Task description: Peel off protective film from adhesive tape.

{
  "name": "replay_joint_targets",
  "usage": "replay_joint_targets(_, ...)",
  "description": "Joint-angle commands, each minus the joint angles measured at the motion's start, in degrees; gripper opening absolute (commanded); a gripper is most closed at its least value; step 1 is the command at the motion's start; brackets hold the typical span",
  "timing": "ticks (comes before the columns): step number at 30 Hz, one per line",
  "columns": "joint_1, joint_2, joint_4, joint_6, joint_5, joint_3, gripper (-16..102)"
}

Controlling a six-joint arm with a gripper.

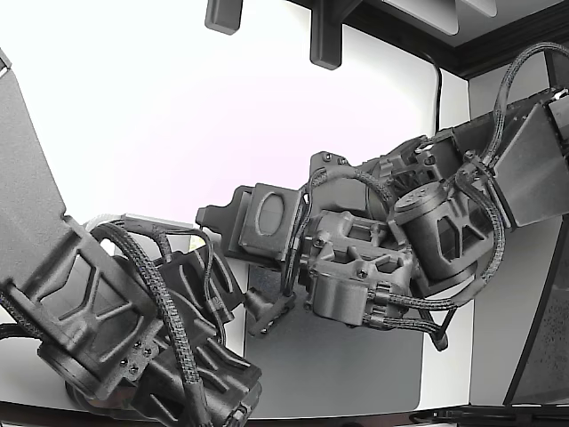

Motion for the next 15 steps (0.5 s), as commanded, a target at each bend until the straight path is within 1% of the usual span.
replay_joint_targets(1, -0.26, 1.49, -0.44, 0.09, -0.09, -1.23, -12)
replay_joint_targets(15, -0.26, 1.23, -1.14, 0.35, -0.18, -1.32, -12)
